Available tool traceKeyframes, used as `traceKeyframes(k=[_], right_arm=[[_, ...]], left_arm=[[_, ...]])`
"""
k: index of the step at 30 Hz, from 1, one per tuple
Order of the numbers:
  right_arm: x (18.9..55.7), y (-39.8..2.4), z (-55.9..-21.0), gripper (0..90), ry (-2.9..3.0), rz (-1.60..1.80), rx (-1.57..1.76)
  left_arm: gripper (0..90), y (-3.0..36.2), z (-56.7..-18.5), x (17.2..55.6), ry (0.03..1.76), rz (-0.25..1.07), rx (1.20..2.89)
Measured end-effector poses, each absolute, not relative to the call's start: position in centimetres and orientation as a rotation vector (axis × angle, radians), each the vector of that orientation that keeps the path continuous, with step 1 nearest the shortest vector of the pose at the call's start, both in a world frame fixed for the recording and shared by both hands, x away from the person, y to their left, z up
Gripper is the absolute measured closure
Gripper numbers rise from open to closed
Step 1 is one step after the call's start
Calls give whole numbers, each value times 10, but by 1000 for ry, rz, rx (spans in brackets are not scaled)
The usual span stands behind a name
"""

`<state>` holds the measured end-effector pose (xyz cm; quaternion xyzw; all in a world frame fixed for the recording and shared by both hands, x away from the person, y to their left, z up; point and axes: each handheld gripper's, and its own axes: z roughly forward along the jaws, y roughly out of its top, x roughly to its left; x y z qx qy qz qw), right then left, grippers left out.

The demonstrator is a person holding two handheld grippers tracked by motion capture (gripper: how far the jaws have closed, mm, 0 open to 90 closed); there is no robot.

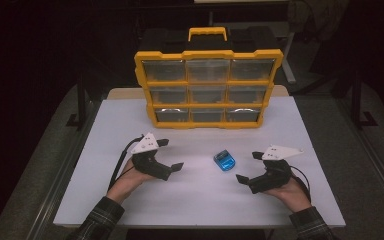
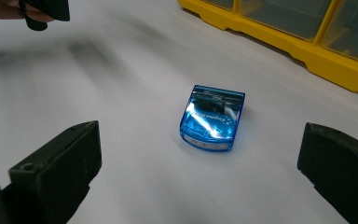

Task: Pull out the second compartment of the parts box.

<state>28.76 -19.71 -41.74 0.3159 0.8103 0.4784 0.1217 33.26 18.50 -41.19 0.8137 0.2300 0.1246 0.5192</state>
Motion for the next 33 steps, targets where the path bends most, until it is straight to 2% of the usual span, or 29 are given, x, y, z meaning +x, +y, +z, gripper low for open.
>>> traceKeyframes(k=[33], right_arm=[[286,-197,-418,0,2372,1392,934]], left_arm=[[0,149,-412,348,505,281,1954]])
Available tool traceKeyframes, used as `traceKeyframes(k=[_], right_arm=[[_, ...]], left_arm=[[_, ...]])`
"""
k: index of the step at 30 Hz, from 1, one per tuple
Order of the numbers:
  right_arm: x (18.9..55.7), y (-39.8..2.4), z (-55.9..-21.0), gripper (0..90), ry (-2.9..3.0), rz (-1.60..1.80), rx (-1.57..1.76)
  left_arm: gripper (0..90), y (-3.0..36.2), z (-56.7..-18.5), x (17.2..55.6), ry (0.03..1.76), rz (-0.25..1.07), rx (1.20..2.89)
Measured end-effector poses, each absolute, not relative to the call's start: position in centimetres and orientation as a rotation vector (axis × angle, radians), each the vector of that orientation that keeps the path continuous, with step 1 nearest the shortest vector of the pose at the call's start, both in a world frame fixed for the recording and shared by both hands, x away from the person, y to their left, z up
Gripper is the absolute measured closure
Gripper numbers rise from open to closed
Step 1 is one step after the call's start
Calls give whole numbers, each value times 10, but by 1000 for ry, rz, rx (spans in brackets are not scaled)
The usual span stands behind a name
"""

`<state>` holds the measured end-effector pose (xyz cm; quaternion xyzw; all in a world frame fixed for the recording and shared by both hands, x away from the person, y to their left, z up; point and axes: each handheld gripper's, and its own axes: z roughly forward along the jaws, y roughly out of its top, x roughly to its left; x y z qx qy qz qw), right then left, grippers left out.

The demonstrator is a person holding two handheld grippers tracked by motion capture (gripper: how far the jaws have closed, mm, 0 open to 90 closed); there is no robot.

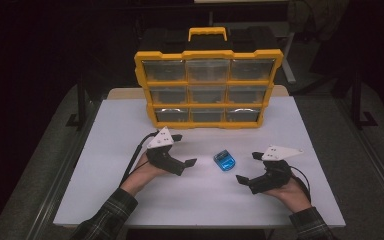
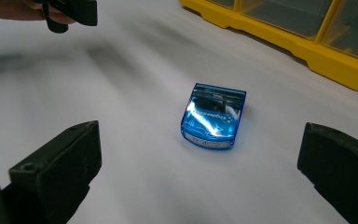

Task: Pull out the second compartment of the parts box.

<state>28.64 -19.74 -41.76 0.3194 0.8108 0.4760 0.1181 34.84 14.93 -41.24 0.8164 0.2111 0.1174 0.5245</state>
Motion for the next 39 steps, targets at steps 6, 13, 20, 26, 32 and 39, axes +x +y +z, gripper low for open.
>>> traceKeyframes(k=[6,13,20,26,32,39], right_arm=[[287,-198,-417,0,2368,1396,932],[287,-198,-417,0,2366,1399,930],[287,-198,-417,0,2367,1399,933],[287,-199,-417,0,2367,1398,933],[286,-199,-417,0,2365,1400,930],[286,-199,-417,0,2365,1397,938]], left_arm=[[1,145,-413,351,501,276,1959],[1,137,-412,353,479,277,1966],[1,130,-414,356,479,272,1960],[1,125,-415,360,475,267,1959],[1,121,-416,362,469,266,1960],[1,117,-415,366,454,282,1957]])
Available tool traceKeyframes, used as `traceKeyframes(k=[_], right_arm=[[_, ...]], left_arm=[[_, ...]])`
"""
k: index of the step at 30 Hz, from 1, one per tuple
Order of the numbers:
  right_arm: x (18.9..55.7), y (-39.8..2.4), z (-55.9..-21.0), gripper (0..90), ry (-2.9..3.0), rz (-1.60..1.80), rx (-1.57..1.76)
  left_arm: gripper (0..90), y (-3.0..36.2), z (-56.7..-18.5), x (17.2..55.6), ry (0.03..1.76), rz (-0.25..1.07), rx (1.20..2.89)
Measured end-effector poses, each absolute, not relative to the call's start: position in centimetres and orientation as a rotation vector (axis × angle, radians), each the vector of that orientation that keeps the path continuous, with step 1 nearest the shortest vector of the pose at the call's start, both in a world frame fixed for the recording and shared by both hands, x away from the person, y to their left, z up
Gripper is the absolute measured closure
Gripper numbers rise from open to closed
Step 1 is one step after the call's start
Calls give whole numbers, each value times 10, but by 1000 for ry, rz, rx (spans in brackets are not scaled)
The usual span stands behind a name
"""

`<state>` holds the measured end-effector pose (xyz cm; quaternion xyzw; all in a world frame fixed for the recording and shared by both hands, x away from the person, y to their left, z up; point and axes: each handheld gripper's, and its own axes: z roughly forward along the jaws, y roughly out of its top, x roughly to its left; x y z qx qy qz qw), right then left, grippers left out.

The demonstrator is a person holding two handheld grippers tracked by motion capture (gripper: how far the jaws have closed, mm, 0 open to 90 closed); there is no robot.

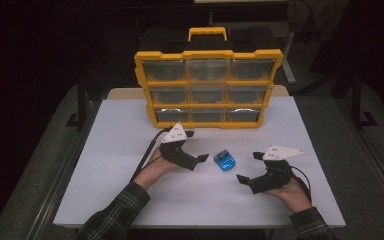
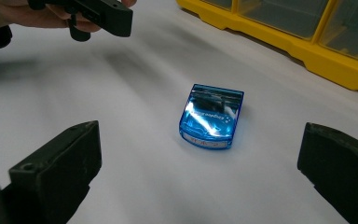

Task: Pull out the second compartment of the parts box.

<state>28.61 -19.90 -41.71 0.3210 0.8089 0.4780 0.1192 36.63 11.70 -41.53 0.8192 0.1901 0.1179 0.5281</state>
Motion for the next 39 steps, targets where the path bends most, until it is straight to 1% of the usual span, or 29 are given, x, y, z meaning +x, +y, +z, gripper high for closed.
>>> traceKeyframes(k=[11,39], right_arm=[[285,-200,-416,0,2356,1407,939],[282,-200,-415,0,2341,1428,929]], left_arm=[[1,116,-414,367,444,293,1960],[1,106,-417,362,327,428,2000]])
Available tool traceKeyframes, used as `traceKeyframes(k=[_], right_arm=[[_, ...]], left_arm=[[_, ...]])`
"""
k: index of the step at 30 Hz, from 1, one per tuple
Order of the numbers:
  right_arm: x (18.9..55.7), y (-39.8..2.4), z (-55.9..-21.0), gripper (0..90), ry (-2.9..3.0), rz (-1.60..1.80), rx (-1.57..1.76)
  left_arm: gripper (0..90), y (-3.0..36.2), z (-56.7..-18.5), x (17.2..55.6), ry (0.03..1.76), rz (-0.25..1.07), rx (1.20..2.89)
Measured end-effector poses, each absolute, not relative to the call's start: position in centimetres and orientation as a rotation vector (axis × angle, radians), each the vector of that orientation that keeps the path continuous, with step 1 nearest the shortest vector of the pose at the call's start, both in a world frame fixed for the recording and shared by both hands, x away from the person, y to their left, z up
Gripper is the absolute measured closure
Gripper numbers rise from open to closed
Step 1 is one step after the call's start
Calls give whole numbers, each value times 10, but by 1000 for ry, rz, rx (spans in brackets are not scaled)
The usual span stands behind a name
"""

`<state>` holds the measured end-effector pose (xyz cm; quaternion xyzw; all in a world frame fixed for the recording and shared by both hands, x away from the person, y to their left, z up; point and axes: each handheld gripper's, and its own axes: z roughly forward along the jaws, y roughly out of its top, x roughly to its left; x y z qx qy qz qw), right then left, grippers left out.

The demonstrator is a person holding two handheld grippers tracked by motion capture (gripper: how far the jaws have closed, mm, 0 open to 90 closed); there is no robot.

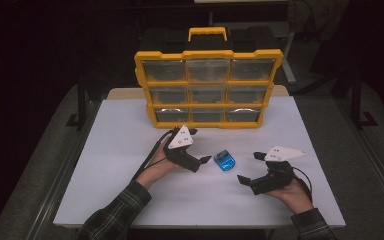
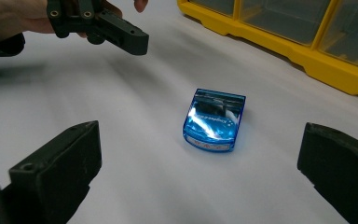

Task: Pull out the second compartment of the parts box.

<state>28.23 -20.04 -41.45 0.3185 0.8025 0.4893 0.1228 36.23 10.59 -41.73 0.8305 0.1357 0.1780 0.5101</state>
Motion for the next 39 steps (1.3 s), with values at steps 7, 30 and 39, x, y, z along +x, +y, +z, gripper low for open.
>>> traceKeyframes(k=[7,30,39], right_arm=[[283,-201,-415,0,2341,1433,944],[283,-200,-414,0,2340,1437,936],[282,-198,-414,0,2351,1417,920]], left_arm=[[1,105,-419,362,314,455,2013],[1,100,-419,355,218,580,2053],[1,101,-418,353,186,633,2060]])
